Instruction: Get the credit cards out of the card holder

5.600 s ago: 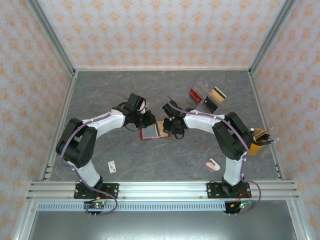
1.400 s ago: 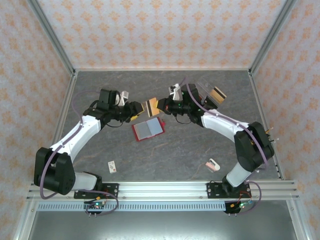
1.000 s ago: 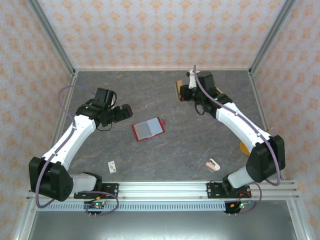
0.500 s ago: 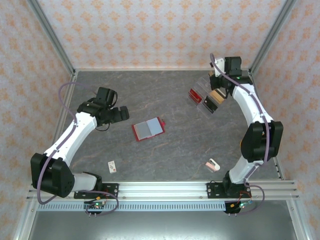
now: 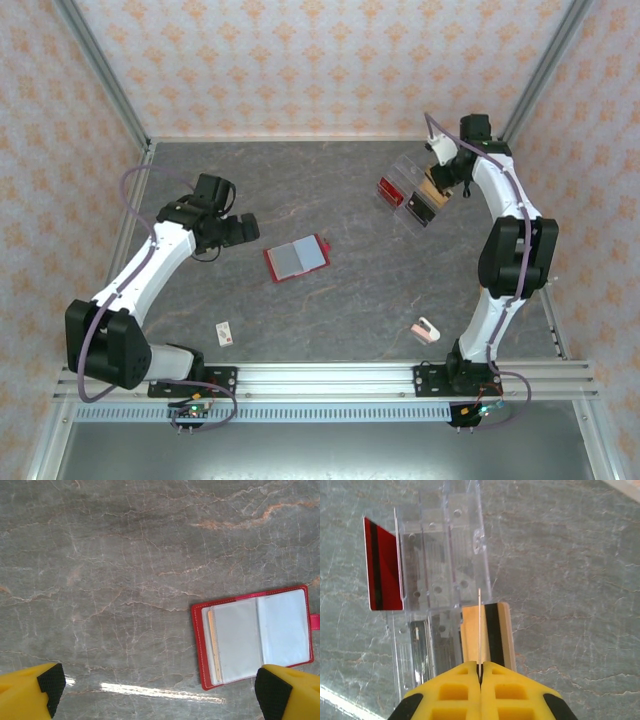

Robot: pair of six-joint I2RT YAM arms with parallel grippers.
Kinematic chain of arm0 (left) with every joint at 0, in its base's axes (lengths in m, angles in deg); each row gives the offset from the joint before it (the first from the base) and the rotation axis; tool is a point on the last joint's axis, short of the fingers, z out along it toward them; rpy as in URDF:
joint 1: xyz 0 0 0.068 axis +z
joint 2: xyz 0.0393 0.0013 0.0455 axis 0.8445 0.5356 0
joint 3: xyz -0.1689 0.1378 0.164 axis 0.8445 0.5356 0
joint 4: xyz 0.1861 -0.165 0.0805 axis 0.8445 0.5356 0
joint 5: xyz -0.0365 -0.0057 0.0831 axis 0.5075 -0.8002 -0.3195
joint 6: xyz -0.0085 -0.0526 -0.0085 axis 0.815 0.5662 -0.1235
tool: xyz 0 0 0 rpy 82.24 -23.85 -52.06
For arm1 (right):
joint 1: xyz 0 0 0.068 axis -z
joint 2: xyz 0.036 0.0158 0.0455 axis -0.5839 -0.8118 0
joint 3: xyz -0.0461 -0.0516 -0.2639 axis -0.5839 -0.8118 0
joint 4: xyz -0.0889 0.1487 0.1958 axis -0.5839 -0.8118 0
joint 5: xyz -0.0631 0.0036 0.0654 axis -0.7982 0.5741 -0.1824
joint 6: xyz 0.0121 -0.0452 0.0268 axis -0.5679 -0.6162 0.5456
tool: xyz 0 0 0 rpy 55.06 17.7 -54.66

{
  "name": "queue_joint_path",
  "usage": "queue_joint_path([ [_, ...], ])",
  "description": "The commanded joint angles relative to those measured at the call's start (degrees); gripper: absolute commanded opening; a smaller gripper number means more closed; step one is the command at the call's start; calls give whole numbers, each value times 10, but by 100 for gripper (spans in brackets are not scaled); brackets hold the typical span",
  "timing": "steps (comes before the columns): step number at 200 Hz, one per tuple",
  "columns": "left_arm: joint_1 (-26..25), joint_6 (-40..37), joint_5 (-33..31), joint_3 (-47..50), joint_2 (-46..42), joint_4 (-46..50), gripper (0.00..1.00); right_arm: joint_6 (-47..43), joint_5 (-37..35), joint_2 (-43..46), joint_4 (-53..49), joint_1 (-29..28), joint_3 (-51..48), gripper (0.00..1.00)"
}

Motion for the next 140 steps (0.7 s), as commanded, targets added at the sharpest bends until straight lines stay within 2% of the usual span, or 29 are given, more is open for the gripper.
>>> queue_joint_path([
  [1,5,-4,13,-17,6,10,100,-25,2,-2,-27,4,9,0],
  [35,5,-4,22,-18,13,11,100,-23,-25,-20,-27,4,17,4],
  [100,5,-6,24,-17,15,15,100,-16,-27,-39,-58,4,55,22],
  [140,5,-6,23,-13,14,13,100,0,-12,-14,-41,4,49,22],
])
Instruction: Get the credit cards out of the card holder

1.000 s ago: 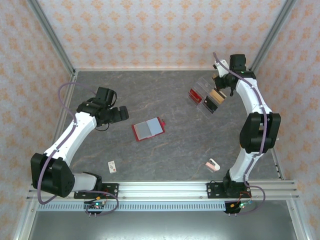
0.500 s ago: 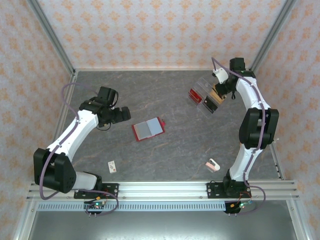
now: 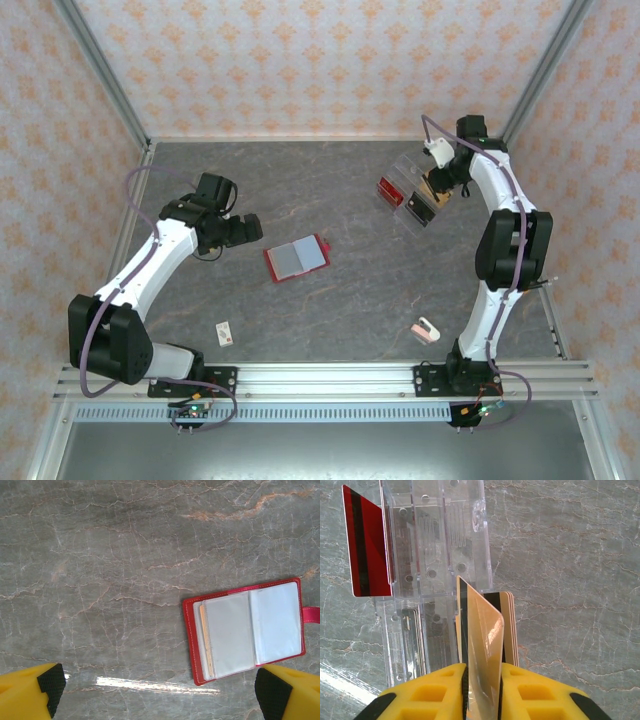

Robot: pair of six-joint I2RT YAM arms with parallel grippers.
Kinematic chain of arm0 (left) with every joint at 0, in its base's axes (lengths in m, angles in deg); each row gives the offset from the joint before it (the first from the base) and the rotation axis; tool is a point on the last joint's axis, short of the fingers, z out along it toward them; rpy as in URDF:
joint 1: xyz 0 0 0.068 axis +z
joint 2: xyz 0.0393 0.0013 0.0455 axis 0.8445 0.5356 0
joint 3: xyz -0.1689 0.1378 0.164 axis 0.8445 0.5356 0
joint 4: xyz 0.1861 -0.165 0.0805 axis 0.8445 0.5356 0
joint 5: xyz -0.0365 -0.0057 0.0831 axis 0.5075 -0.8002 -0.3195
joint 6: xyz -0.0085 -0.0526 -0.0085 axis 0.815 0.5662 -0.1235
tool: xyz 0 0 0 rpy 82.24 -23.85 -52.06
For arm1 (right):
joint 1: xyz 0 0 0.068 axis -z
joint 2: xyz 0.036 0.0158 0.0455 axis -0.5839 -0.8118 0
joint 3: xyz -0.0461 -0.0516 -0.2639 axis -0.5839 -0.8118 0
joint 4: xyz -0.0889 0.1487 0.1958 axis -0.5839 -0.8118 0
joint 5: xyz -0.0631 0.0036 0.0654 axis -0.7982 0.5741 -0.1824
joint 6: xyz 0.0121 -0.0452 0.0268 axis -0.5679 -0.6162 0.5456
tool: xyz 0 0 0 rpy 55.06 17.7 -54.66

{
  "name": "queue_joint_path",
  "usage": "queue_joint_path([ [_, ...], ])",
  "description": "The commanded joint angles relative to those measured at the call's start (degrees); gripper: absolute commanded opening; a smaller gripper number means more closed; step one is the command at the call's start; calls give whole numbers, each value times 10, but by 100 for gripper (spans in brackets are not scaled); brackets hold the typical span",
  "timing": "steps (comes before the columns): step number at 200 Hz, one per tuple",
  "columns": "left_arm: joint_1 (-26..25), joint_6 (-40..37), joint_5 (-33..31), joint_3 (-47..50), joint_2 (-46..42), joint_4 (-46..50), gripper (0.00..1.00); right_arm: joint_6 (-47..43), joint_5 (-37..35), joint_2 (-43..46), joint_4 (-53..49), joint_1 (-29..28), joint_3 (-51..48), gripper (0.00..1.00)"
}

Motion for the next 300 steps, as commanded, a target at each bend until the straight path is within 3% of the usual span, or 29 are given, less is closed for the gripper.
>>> queue_joint_path([
  [1,5,-5,1,-9,2,13,100,10,5,27,-2,4,13,21],
  [55,5,-4,3,-3,1,10,100,-2,12,27,-9,4,7,20],
  [130,5,-2,5,-2,0,11,100,-22,15,32,-17,4,16,1],
  [300,5,-2,16,-3,7,8,100,-81,-29,14,-146,7,69,0],
])
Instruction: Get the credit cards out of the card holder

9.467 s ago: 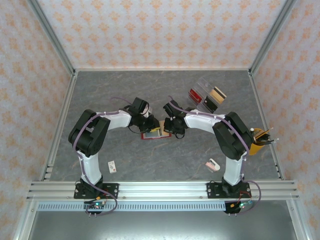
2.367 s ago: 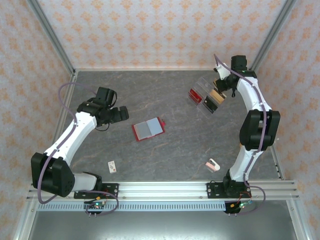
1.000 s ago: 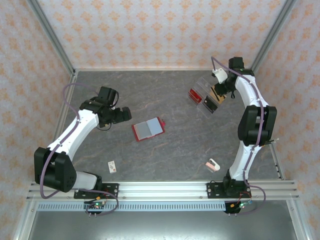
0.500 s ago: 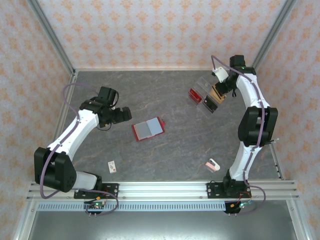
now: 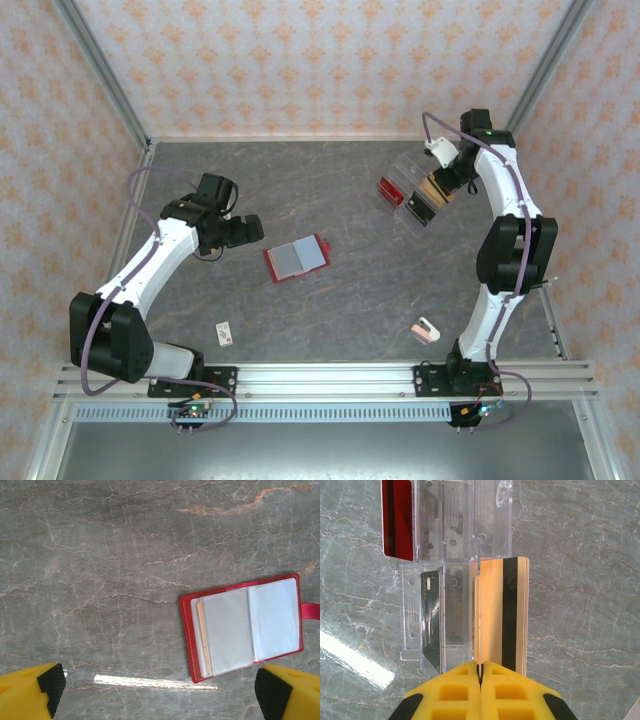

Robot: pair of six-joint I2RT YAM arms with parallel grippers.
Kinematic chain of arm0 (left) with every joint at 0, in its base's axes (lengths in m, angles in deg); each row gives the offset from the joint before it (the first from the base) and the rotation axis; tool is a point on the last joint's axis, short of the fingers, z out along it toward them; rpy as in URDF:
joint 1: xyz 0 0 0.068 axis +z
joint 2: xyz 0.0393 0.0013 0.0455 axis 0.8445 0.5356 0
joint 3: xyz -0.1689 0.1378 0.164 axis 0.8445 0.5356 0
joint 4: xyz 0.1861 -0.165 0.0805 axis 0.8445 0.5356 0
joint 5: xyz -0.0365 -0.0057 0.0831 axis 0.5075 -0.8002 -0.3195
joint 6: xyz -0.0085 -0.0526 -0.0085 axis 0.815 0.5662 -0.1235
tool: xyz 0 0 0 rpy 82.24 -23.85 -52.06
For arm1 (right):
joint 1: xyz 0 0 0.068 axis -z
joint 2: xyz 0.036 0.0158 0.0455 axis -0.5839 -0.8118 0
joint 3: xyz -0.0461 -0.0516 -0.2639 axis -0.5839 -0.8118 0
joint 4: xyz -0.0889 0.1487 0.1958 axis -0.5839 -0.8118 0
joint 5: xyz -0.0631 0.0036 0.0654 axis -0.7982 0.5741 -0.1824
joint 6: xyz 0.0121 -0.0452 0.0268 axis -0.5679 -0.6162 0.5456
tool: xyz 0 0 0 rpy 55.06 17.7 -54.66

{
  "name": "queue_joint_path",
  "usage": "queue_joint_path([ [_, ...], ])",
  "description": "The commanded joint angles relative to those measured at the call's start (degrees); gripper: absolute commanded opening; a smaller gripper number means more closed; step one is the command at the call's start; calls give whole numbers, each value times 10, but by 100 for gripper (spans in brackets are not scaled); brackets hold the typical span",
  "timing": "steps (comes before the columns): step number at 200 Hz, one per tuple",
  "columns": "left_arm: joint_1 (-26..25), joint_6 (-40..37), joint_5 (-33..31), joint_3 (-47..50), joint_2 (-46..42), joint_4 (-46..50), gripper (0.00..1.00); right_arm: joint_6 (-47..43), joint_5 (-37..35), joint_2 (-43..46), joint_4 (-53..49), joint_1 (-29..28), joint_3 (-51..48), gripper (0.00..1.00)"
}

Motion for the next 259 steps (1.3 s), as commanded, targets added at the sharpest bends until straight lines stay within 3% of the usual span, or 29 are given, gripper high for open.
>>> queue_joint_path([
  [1,5,-2,6,-3,2,8,100,-16,-15,-6,-42,6,25,0],
  [75,5,2,9,-1,1,6,100,3,-31,-45,-39,6,52,2],
  [143,5,2,10,-4,16,2,100,24,-23,-52,-15,6,58,19],
  [188,5,6,8,-2,9,2,100,55,3,-24,3,6,55,24],
  [220,5,15,6,7,-4,-4,100,119,15,8,26,6,45,33],
  [259,5,35,19,32,-16,-26,100,278,51,57,88,6,-8,41],
])
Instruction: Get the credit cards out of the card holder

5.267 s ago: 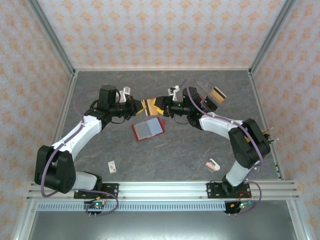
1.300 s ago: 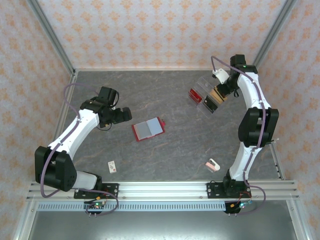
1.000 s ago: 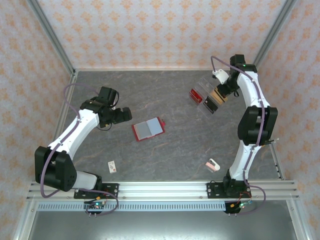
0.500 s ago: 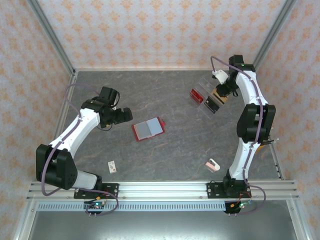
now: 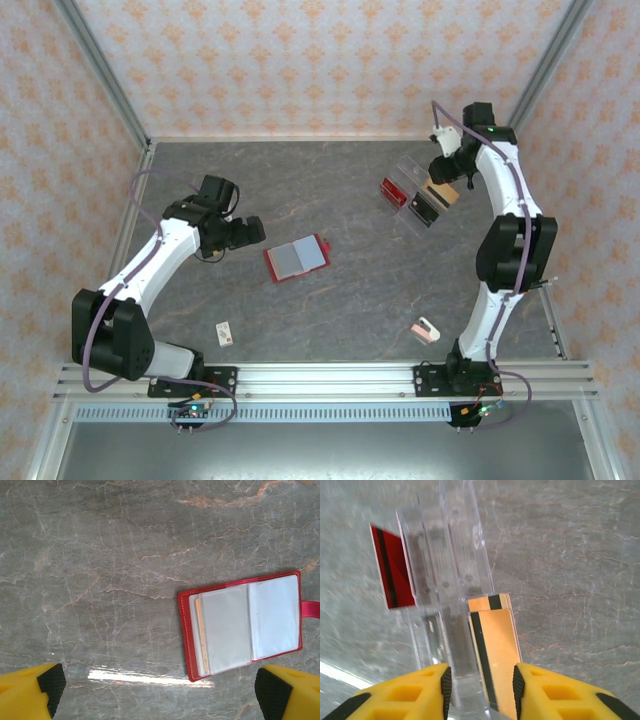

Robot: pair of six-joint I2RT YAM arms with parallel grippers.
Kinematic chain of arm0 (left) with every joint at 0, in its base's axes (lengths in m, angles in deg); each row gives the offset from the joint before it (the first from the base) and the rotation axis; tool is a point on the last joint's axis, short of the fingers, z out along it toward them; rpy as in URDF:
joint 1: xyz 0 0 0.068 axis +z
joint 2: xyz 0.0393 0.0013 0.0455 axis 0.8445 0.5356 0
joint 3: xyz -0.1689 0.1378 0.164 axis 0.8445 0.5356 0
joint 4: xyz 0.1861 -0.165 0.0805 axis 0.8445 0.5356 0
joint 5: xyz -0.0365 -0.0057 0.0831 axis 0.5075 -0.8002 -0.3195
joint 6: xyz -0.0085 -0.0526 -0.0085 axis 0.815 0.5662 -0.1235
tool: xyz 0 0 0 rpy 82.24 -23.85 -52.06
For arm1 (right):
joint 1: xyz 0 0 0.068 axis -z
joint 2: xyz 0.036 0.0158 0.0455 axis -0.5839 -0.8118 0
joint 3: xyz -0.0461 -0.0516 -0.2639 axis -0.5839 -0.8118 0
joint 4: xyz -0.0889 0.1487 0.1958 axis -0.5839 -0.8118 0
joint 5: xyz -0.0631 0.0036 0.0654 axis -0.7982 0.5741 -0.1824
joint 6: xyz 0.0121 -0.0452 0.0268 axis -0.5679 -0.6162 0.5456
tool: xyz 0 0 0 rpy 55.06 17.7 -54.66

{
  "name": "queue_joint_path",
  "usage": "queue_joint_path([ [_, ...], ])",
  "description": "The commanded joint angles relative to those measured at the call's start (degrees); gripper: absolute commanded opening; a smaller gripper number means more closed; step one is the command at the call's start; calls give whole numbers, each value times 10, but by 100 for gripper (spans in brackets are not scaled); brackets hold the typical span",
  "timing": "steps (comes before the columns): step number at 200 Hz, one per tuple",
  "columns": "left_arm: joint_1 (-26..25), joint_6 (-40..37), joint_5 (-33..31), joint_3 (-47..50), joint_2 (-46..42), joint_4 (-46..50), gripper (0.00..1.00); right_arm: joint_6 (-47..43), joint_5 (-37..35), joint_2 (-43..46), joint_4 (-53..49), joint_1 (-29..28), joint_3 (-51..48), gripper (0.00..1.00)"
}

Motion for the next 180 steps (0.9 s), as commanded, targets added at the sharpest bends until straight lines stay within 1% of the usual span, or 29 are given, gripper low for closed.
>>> queue_joint_path([
  [1,5,20,6,17,-22,-17,100,131,29,57,54,5,-32,41],
  [28,5,33,23,39,-29,-37,100,279,29,107,127,-2,-118,41],
  [33,4,41,28,43,-29,-41,100,308,13,119,138,-8,-134,41],
  [38,4,54,32,47,-30,-46,100,343,-28,131,148,-16,-151,42],
  [46,4,63,42,56,-32,-57,100,396,-80,151,158,-32,-179,48],
  [64,2,91,72,80,-35,-93,100,455,-84,188,171,-70,-235,48],
  [78,-1,114,89,99,-34,-123,100,478,-74,212,197,-118,-285,50],
  [94,-7,136,98,113,-28,-146,99,506,-78,218,205,-173,-319,50],
  [113,-18,159,104,123,-17,-174,95,524,-37,211,232,-228,-349,50],
  [132,-34,178,108,125,1,-196,89,534,-32,195,252,-286,-359,50],
  [155,-53,200,108,124,27,-222,81,538,-50,155,253,-355,-347,50],
  [175,-64,218,107,124,49,-245,73,540,-71,111,252,-405,-328,50],
  [180,-67,222,108,123,55,-250,69,541,-80,99,248,-416,-321,50],
])
